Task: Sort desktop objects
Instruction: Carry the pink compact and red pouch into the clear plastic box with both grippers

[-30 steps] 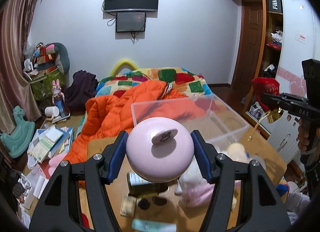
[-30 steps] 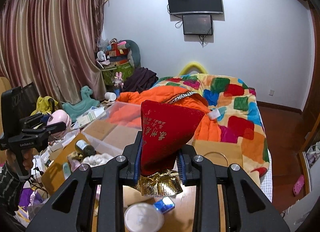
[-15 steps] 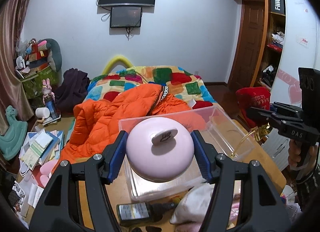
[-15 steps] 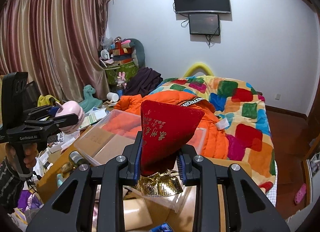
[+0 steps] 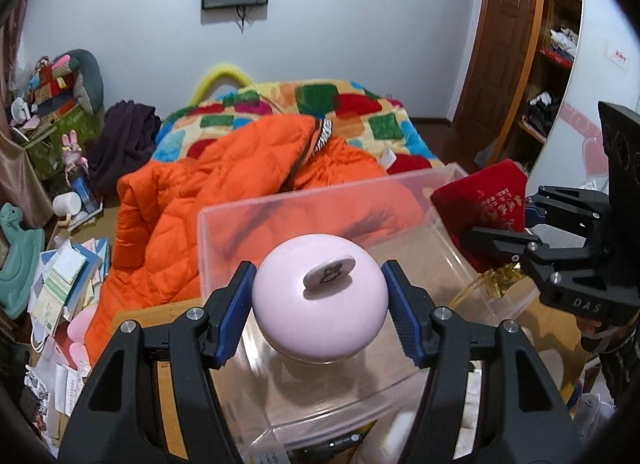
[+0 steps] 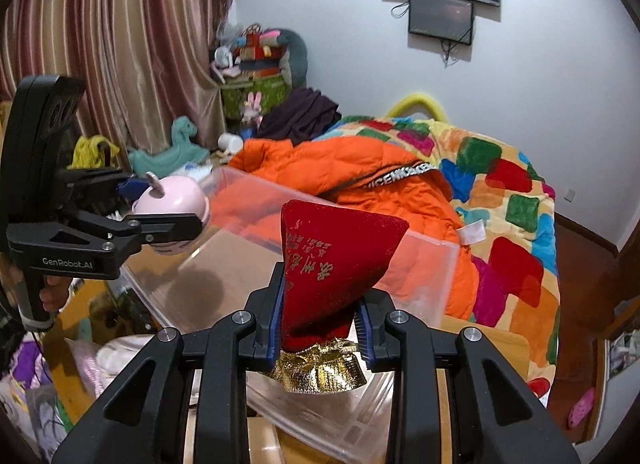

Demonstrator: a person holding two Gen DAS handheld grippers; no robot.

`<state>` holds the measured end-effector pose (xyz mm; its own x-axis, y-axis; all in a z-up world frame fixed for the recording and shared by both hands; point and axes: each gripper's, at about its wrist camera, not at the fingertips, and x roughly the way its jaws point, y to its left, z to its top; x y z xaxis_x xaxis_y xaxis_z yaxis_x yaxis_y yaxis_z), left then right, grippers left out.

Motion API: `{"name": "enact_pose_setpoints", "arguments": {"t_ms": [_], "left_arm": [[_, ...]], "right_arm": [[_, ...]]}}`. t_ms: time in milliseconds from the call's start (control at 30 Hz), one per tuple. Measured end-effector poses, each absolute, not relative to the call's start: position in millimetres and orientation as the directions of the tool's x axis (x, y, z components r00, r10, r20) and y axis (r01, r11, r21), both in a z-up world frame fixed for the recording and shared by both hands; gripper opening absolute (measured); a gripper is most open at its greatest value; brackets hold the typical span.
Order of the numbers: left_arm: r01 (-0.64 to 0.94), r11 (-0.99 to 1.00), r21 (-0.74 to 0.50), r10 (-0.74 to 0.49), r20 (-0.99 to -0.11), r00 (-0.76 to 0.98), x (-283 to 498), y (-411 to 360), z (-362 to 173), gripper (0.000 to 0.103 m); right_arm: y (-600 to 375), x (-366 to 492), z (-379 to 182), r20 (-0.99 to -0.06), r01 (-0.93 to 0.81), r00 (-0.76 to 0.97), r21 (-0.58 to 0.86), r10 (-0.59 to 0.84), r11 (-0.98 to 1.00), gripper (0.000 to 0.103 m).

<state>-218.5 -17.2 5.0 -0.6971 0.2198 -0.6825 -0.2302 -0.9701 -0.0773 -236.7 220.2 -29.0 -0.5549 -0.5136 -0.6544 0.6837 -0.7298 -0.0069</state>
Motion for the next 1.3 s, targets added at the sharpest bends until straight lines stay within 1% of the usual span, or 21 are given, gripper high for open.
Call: {"name": "enact_pose_setpoints", "arguments": {"t_ms": [200, 467, 800, 1000, 1100, 1267, 1300], "left_arm": [[-0.246, -0.969, -0.024, 0.188, -0.716, -0.672, -229, -7, -11, 0.063], [-0.265, -0.964, -0.026, 0.195, -0.746, -0.637, -239, -2, -21, 0.063], [-0.290, -0.957, 0.014, 0.174, -0.771, -0.612, -240, 7, -26, 0.063], [-0.285, -0.958, 0.025, 0.164, -0.768, -0.619, -237, 8, -23, 0.063], [-0.284, -0.958, 0.031, 0.161, -0.762, -0.627, -234, 8, -19, 0.063], [-0.271, -0.962, 0.039, 0.153, -0.744, -0.651, -226, 5, -10, 0.064], [-0.267, -0.963, 0.040, 0.151, -0.740, -0.656, -225, 4, -8, 0.065]], "right_arm": [[208, -248, -48, -0.697, 0.699, -0.524, -0.024, -0.489, -0.715, 0.027], [195, -256, -66, -0.752, 0.718, -0.480, -0.042, -0.451, -0.695, 0.029], [196, -258, -65, -0.764, 0.706, -0.485, -0.055, -0.426, -0.706, 0.030], [197, -259, -63, -0.754, 0.675, -0.521, -0.079, -0.399, -0.733, 0.037], [197, -258, -62, -0.749, 0.667, -0.531, -0.080, -0.397, -0.741, 0.044], [202, -254, -57, -0.734, 0.647, -0.556, -0.089, -0.389, -0.758, 0.063], [203, -252, -56, -0.730, 0.644, -0.563, -0.094, -0.387, -0.760, 0.065]]}}
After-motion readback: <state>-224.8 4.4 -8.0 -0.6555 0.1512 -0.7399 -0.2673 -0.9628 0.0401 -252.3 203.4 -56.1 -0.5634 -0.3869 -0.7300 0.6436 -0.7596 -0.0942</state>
